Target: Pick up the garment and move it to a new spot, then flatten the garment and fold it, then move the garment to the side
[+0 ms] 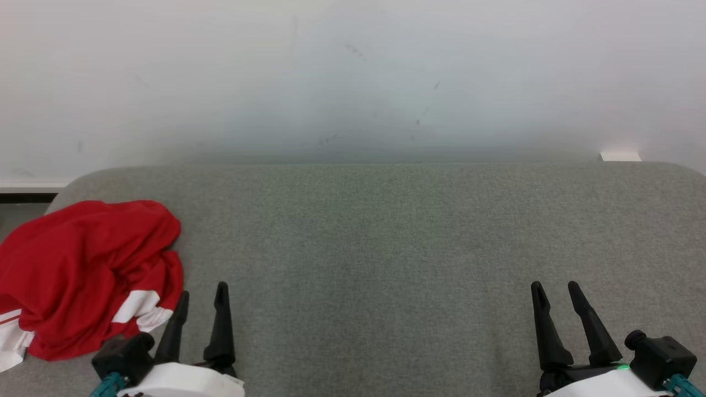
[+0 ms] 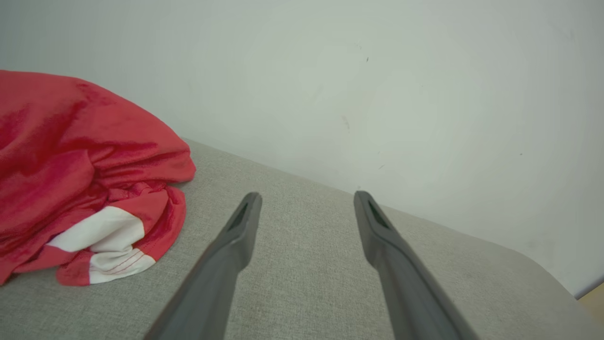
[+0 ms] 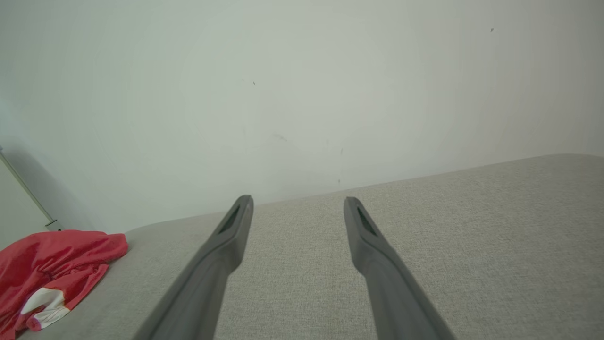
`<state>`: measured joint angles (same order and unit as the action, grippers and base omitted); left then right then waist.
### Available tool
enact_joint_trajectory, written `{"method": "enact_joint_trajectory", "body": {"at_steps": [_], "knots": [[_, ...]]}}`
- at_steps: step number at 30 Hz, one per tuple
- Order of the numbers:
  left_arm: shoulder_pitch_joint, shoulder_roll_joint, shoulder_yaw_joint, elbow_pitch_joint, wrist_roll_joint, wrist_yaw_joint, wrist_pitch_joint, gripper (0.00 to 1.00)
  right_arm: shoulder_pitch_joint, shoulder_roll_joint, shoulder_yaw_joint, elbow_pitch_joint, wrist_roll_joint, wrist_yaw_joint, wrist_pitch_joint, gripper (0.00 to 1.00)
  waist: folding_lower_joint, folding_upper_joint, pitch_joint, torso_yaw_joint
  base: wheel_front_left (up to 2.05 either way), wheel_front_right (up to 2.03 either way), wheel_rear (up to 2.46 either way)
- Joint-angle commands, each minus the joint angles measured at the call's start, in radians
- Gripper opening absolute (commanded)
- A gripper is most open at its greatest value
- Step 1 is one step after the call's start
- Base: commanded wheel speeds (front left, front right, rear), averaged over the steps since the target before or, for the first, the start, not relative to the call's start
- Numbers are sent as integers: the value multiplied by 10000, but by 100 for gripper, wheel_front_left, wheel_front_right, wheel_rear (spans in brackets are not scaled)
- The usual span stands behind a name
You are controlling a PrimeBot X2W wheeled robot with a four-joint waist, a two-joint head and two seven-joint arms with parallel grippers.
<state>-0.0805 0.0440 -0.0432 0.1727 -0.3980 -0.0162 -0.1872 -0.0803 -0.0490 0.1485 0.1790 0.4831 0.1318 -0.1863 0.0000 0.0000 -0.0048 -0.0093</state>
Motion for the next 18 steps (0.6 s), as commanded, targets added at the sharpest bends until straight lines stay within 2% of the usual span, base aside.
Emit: {"method": "enact_joint_trajectory", "body": {"at_steps": [1,18], "knots": [[6,78,-17,-100,234,36,-90,100,17,-18,20,-44,-216,-15,-106,100,0,0,6,6,0,0,0],[27,88,-202,-74,1370,174,-460,100,35,-22,-56,28,-1106,-17,-455,100,0,0,-7,-25,0,0,0]]}}
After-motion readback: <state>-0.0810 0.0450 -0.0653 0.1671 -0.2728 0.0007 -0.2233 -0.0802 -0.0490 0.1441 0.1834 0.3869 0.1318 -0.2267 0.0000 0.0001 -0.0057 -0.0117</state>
